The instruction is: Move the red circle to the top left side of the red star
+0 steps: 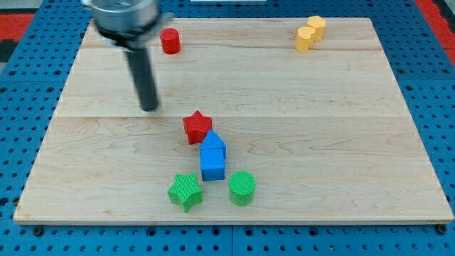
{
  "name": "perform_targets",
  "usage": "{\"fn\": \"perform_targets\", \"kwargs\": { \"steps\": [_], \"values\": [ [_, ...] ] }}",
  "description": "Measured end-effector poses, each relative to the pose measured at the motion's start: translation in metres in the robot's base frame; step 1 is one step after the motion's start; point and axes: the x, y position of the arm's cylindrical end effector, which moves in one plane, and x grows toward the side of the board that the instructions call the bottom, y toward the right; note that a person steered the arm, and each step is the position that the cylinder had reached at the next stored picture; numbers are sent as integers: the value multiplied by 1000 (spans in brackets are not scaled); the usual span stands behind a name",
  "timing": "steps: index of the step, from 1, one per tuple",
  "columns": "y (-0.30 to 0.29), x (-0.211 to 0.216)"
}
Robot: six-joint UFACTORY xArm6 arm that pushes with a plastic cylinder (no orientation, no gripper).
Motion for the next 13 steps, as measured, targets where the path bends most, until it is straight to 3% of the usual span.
{"fn": "perform_targets", "kwargs": {
  "steps": [1, 2, 3, 4, 5, 9, 10, 11, 12, 13],
  "values": [
    [-52, -55],
    [-48, -113],
    [-23, -185],
    [43, -200],
    [61, -154],
    [37, -32],
    [26, -16],
    [-11, -44],
    [-49, -4],
    [-1, 17]
  ]
}}
